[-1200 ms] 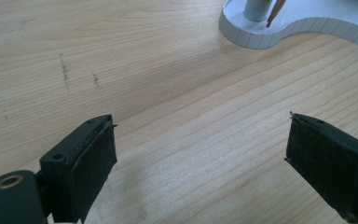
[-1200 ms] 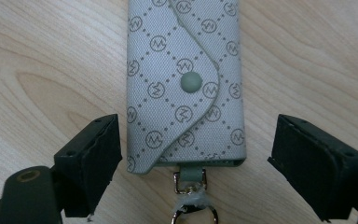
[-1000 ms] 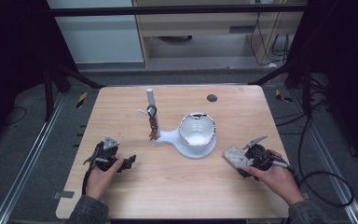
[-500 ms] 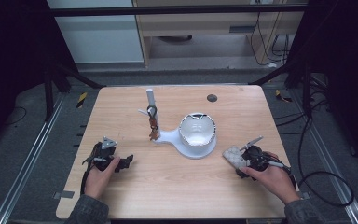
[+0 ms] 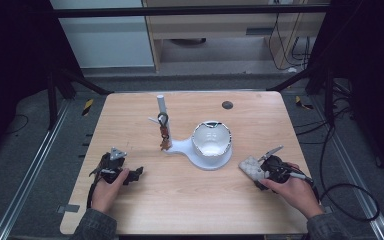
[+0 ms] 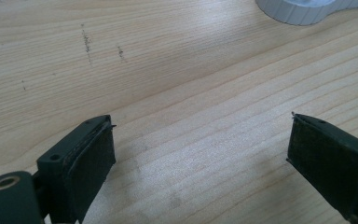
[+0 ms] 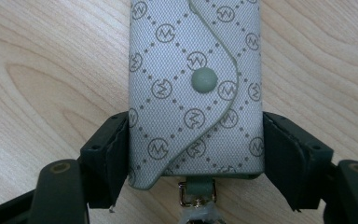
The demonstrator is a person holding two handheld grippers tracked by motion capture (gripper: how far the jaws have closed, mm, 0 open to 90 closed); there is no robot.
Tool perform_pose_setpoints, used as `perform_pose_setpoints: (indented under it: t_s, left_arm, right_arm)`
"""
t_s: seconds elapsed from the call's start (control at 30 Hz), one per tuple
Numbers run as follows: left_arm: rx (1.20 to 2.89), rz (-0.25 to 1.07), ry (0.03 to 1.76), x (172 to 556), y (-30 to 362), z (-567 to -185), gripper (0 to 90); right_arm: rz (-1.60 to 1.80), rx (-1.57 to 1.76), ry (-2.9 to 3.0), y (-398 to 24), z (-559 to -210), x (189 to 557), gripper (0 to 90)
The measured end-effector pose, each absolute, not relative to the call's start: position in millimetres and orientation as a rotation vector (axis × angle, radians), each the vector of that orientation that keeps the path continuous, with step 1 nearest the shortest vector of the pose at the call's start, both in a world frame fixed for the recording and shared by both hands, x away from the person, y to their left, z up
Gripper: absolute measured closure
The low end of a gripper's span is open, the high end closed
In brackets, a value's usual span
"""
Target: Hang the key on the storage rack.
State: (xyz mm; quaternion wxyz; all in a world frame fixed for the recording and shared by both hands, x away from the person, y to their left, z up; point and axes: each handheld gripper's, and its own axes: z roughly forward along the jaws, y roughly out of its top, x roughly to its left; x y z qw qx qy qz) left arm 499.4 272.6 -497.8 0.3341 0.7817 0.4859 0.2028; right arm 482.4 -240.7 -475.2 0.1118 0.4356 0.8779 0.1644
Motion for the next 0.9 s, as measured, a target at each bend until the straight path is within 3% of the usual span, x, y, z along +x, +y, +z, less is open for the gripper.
perform_pose_setpoints:
  t_s: [0.9]
  left_arm:
    - [2.07,0.54,1.282,500.0,273.4,-501.5,6.5]
  right_arm:
    - [0.445,1.12,2.6,-236.9,-457.1,480.1,31.6]
